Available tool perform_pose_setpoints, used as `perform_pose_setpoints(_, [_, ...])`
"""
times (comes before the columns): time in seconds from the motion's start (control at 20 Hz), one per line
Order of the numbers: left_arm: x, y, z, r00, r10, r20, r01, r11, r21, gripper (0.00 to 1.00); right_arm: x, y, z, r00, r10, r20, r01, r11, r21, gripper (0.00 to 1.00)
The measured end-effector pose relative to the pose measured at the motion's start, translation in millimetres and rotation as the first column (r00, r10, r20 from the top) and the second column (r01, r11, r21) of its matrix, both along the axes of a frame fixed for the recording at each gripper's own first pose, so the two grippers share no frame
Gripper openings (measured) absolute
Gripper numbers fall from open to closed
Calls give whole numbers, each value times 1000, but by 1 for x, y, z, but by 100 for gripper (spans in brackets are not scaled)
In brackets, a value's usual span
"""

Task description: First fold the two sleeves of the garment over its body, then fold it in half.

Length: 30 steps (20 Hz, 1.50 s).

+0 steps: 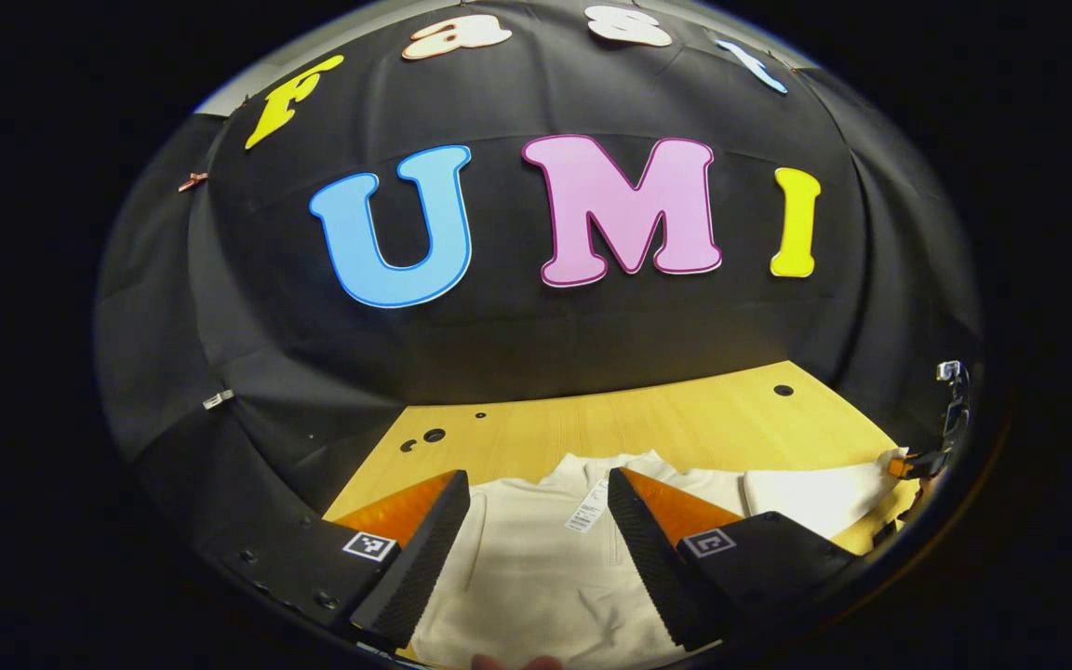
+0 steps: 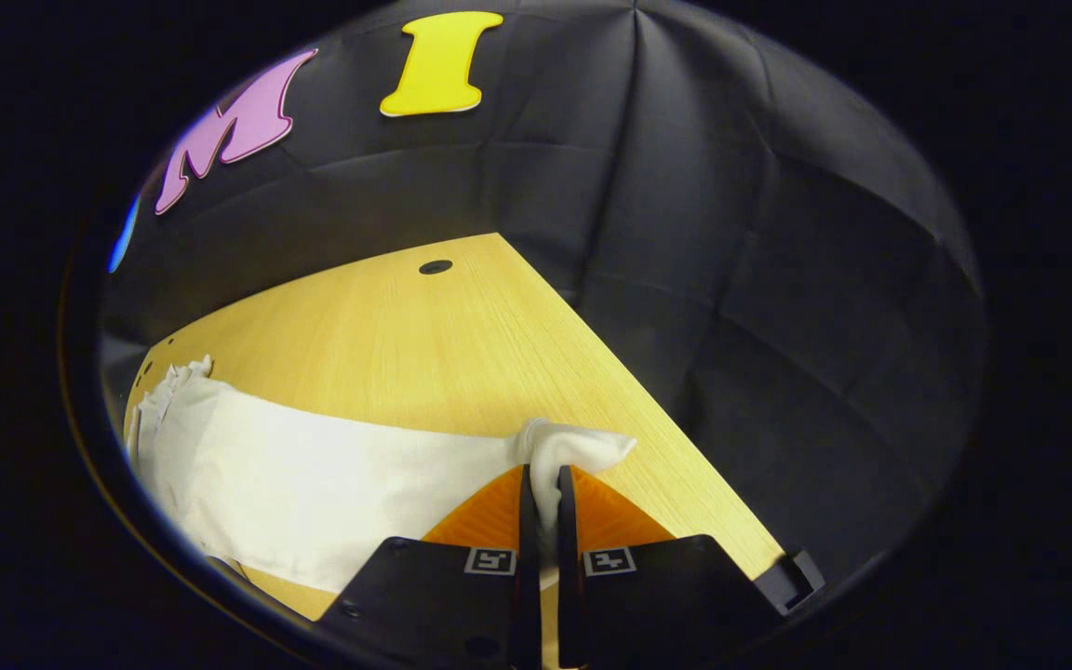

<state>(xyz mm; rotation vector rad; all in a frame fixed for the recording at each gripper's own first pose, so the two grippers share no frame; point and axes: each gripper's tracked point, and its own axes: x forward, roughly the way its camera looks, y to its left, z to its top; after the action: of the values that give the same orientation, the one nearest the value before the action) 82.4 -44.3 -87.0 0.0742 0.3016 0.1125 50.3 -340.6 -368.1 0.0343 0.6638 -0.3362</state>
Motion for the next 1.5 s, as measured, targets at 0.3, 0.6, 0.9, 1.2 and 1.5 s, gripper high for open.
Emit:
perform_pose_setpoints(0.3, [-10, 25, -1, 997, -70, 19, 70, 997, -13, 96, -35, 48, 53, 994, -65, 93, 64, 998, 9, 12])
perform_pose_setpoints(0.6, [-22, 66, -7, 994, -101, 36, 102, 994, -38, 96, -39, 146, 104, 979, -61, 196, 48, 996, 72, 12])
perform_pose_setpoints(0.9, [-35, 137, -22, 996, -75, 52, 77, 996, -46, 96, -29, 257, 136, 968, 11, 251, -43, 992, 122, 11])
perform_pose_setpoints(1.2, [-46, 216, -46, 998, -12, 68, 17, 997, -69, 96, -8, 374, 154, 954, 131, 271, -178, 972, 156, 11])
perform_pose_setpoints(1.5, [-58, 297, -86, 995, 83, 54, -78, 994, -83, 96, 13, 467, 123, 948, 235, 214, -271, 950, 157, 11])
